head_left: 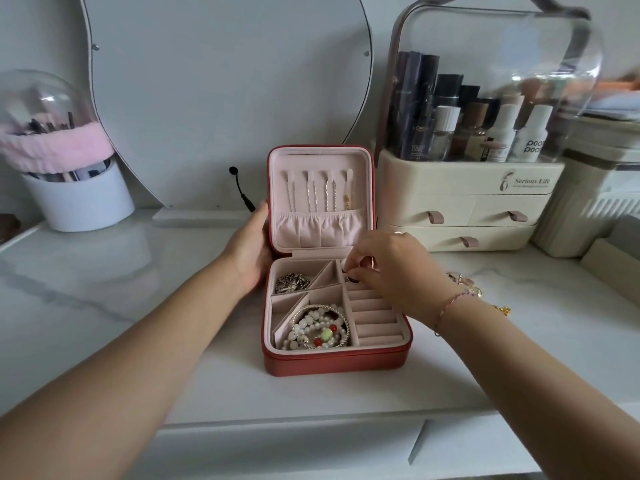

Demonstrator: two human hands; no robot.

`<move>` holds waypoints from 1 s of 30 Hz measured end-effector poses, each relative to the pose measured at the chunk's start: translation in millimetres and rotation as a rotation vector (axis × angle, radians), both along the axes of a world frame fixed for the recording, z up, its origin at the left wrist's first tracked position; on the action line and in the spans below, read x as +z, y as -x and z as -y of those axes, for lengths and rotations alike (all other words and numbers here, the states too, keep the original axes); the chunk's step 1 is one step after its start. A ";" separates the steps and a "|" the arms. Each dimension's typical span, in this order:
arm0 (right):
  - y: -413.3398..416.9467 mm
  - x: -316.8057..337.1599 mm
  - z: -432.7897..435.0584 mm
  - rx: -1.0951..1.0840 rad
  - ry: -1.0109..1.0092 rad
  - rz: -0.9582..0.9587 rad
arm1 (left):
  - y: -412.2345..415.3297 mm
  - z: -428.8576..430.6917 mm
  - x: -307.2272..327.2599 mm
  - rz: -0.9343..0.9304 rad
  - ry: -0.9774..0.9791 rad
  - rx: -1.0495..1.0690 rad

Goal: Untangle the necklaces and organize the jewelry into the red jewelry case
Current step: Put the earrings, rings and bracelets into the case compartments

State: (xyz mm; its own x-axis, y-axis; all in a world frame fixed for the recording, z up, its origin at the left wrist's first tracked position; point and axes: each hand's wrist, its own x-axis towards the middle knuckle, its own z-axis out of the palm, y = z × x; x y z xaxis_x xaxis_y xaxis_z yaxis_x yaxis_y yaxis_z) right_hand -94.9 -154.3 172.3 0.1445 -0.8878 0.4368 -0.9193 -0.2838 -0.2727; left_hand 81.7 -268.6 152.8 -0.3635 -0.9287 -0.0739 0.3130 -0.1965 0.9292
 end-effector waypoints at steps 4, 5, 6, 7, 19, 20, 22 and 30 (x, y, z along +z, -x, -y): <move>5.3 -2.1 -8.8 -0.025 0.150 0.032 | 1.1 -4.2 2.9 -0.010 -0.017 0.022; 7.6 -1.9 -12.8 -0.050 0.157 0.049 | 1.7 -5.2 3.9 -0.016 -0.021 0.023; 9.4 -1.9 -16.5 -0.074 0.139 0.061 | 2.4 -5.8 4.5 -0.020 -0.021 0.027; 10.0 -2.1 -20.0 -0.093 0.106 0.067 | 2.7 -5.9 4.8 -0.023 -0.016 0.035; -1.4 -9.8 -18.0 -0.181 0.015 0.151 | 1.6 -6.7 4.8 -0.008 -0.005 0.052; -1.6 -10.5 -18.0 -0.188 0.011 0.159 | 1.6 -6.9 4.9 -0.010 -0.001 0.054; -2.0 -11.9 -18.0 -0.191 0.015 0.172 | 2.1 -7.2 5.2 -0.014 0.000 0.048; 44.9 -5.1 -41.2 -0.253 0.118 0.323 | 0.8 -6.7 4.5 0.011 0.054 0.010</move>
